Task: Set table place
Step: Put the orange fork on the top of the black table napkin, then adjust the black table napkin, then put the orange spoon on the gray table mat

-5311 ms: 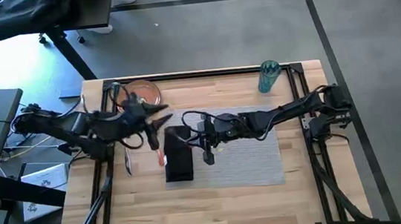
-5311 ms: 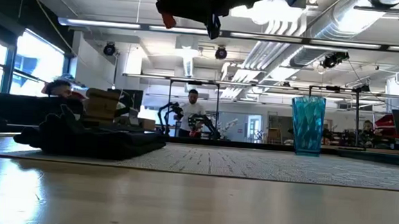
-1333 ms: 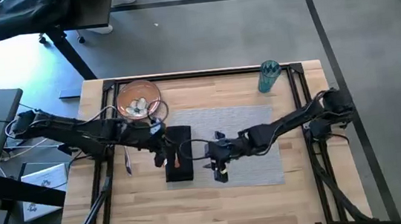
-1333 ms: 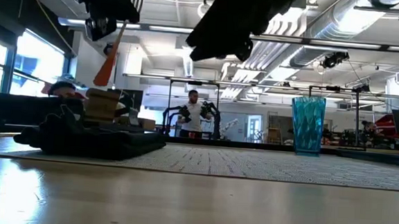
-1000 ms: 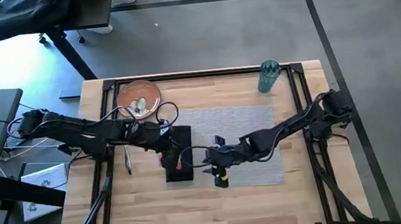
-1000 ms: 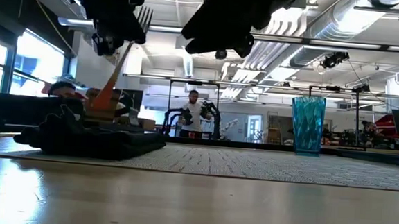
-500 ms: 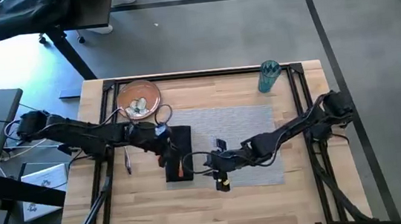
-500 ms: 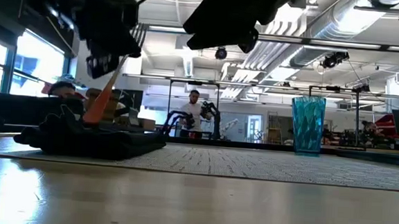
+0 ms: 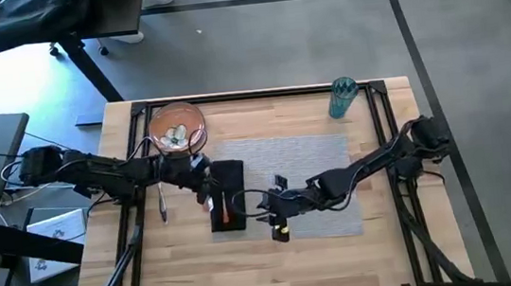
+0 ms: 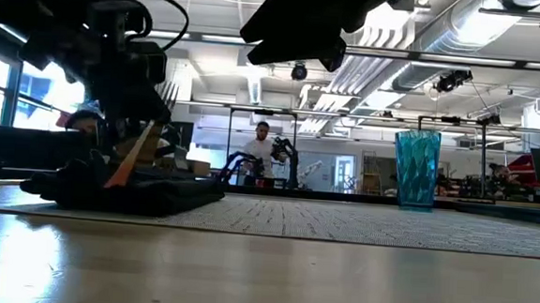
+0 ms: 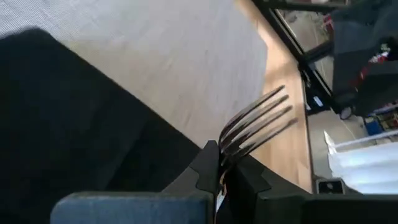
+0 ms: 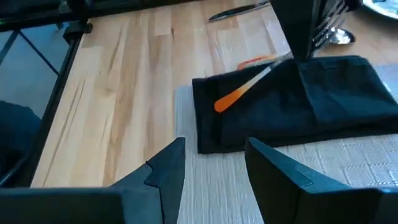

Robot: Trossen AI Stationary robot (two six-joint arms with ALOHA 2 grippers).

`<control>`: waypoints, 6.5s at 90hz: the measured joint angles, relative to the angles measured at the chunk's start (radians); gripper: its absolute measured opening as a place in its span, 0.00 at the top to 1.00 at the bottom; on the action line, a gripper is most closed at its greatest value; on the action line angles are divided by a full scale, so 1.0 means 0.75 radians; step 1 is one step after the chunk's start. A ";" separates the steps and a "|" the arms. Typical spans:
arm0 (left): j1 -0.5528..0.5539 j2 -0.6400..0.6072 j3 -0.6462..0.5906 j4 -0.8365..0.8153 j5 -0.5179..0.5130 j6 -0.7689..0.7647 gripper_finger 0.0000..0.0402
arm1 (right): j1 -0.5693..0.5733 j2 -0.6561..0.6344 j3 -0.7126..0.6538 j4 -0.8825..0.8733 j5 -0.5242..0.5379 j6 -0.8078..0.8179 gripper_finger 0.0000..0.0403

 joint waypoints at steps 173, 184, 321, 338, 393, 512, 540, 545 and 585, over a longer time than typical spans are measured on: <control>0.020 0.181 0.050 -0.169 -0.289 0.245 0.60 | 0.027 0.002 0.000 0.013 -0.023 -0.002 0.64; 0.007 0.099 0.124 -0.350 -0.291 0.277 0.60 | 0.027 0.002 0.000 0.010 -0.023 -0.007 0.64; -0.428 0.290 0.209 -0.570 -0.367 0.081 0.60 | -0.299 0.411 0.000 0.512 -0.227 -0.277 0.69; -0.428 0.290 0.209 -0.569 -0.367 0.081 0.60 | -0.285 0.503 0.002 0.600 -0.217 -0.426 0.69; -0.536 0.291 0.211 -0.613 -0.273 0.100 0.60 | -0.294 0.544 0.005 0.506 -0.243 -0.381 0.69; -0.551 -0.063 0.450 -1.535 -0.821 -0.437 0.60 | -0.254 -0.191 -0.157 -0.498 0.039 -0.002 0.69; -0.464 0.026 0.342 -1.497 -0.816 -0.734 0.60 | -0.174 -0.247 -0.521 -0.103 0.064 0.261 0.69; -0.451 0.048 0.333 -1.476 -0.817 -0.735 0.60 | -0.171 -0.247 -0.541 -0.072 0.063 0.270 0.69; -0.326 0.160 0.311 -1.435 -0.816 -0.714 0.60 | -0.171 -0.248 -0.547 0.030 0.075 0.237 0.69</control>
